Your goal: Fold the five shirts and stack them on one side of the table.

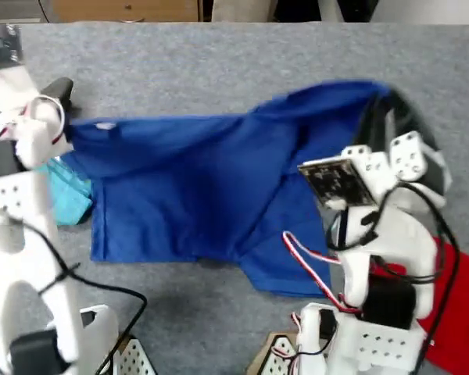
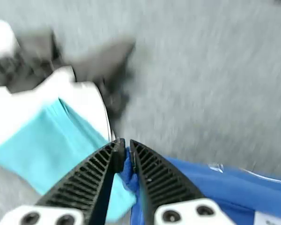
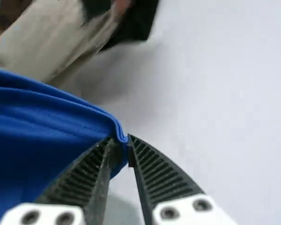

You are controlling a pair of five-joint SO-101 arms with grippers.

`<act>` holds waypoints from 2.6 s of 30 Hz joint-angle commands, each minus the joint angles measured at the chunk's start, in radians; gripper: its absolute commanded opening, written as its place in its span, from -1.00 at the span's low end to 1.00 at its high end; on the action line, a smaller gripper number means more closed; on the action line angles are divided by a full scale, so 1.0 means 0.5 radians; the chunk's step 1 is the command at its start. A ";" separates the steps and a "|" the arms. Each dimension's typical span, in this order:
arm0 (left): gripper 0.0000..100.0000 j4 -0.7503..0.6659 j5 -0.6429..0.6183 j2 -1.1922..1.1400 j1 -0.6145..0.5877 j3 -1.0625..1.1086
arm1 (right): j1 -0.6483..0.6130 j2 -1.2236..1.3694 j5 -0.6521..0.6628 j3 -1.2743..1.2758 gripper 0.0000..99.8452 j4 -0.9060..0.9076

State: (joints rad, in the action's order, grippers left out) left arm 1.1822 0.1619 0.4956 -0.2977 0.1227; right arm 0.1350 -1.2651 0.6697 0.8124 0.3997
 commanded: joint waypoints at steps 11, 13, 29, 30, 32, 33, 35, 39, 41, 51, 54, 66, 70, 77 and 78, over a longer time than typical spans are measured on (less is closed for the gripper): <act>-0.96 0.074 0.107 1.115 -0.021 -0.157 | 0.121 0.008 -0.015 -0.885 -0.99 -0.141; -0.96 0.074 0.144 1.244 -0.028 -0.157 | 0.121 0.008 -0.012 -0.971 -0.99 -0.141; -0.96 0.052 0.209 1.751 -0.040 -0.178 | 0.121 0.017 -0.006 -1.493 -0.99 -0.141; -0.96 0.040 0.209 1.754 -0.040 -0.178 | 0.121 0.020 -0.006 -1.524 -0.99 -0.141; -0.96 0.009 0.209 1.754 -0.040 -0.209 | 0.112 0.026 -0.006 -1.560 -0.99 -0.141; -0.96 -0.006 0.209 1.751 -0.040 -0.221 | 0.112 0.029 -0.006 -1.573 -0.99 -0.141; -0.96 -0.012 0.209 1.751 -0.040 -0.230 | 0.112 0.038 -0.003 -1.579 -0.99 -0.163; -0.96 0.000 0.209 1.751 -0.040 -0.212 | 0.112 0.195 -0.003 -1.582 -0.99 -0.411; -0.96 0.000 0.209 1.751 -0.040 -0.193 | 0.115 0.278 0.009 -1.582 -0.99 -0.522; -0.96 -0.089 0.206 1.741 -0.331 0.135 | 0.112 0.446 0.098 -1.585 -0.99 -0.586; -0.96 -0.350 0.203 1.748 -0.350 0.307 | 0.112 0.548 0.098 -1.585 -0.99 -0.743; -0.96 -0.835 0.199 1.751 -0.341 0.703 | 0.109 0.615 0.328 -1.333 -0.99 -0.792; -0.96 -0.835 0.206 1.751 -0.341 0.746 | 0.109 0.609 0.347 -1.189 -0.99 -0.792; -0.96 -0.770 0.206 1.852 -0.356 0.672 | 0.109 0.434 0.328 -1.168 -0.99 -0.779; -0.96 -0.700 0.206 1.907 -0.356 0.632 | 0.106 0.385 0.328 -1.165 -0.99 -0.749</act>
State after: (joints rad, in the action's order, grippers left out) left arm 0.7894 0.2616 1.4055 -0.4618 0.4910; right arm 0.1780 -1.0196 0.8324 0.2279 0.0253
